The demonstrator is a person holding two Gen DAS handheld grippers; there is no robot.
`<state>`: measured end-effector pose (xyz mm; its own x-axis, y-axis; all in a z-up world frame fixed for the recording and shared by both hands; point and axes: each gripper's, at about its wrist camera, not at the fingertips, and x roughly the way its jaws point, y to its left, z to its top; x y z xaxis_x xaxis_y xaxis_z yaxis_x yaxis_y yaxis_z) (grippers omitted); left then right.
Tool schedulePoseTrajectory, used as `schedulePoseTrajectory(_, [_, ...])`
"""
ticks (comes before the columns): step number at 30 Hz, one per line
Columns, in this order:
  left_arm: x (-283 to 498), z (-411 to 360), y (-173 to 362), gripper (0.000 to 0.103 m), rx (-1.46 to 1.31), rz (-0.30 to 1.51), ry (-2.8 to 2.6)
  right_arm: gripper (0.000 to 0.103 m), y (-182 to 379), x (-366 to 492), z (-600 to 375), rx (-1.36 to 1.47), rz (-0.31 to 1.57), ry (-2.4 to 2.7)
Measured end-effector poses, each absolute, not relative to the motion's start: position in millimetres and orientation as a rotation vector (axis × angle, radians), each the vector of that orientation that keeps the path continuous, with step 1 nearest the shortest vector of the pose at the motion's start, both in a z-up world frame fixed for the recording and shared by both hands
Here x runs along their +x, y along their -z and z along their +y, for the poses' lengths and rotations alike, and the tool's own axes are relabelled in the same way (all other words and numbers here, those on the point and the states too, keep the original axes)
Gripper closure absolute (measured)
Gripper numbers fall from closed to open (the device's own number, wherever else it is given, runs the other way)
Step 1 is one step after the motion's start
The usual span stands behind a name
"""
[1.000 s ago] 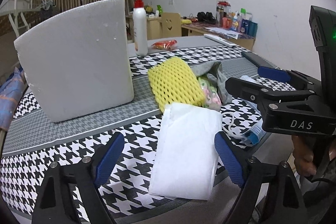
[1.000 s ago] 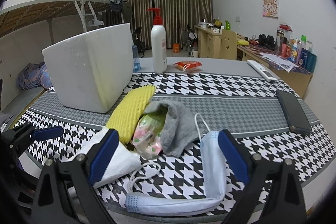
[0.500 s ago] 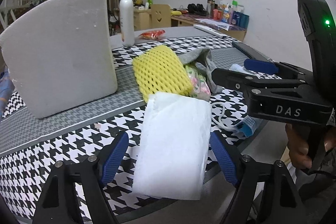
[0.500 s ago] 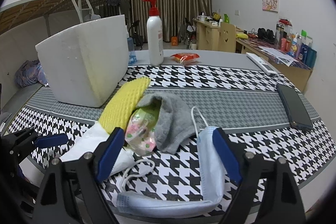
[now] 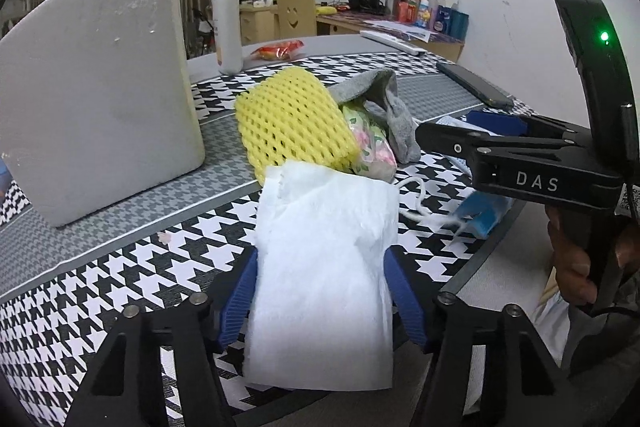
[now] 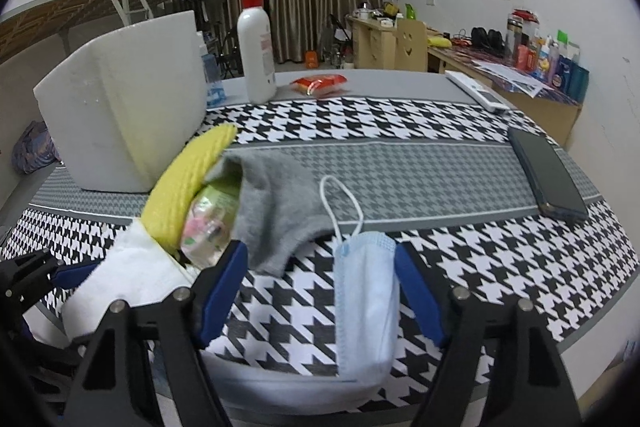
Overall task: Organize soft objects
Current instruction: 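Close the left tool on the white tissue while the right tool grasps the face mask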
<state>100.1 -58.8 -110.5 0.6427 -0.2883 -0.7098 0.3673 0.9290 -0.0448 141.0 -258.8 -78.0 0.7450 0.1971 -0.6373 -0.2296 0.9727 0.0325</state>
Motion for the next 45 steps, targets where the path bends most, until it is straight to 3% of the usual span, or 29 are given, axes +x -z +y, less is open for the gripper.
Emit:
schedulePoseTrajectory(7, [98, -62, 111, 0.063, 0.123, 0.781, 0.382, 0.024, 77, 131, -267, -0.046, 0.688, -0.218])
schedulePoseTrajectory(16, [93, -56, 111, 0.080, 0.114, 0.770, 0.360, 0.040, 81, 123, -270, -0.040, 0.715, -0.219])
schedulePoseTrajectory(21, [87, -54, 108, 0.081, 0.112, 0.757, 0.358, 0.055, 82, 120, -268, -0.043, 0.732, -0.230])
schedulePoseTrajectory(26, [80, -51, 105, 0.081, 0.107, 0.741, 0.356, 0.082, 80, 116, -268, -0.046, 0.736, -0.224])
schedulePoseTrajectory(45, [54, -31, 80, 0.081, 0.076, 0.671, 0.320, 0.096, 58, 106, -263, -0.065, 0.675, -0.227])
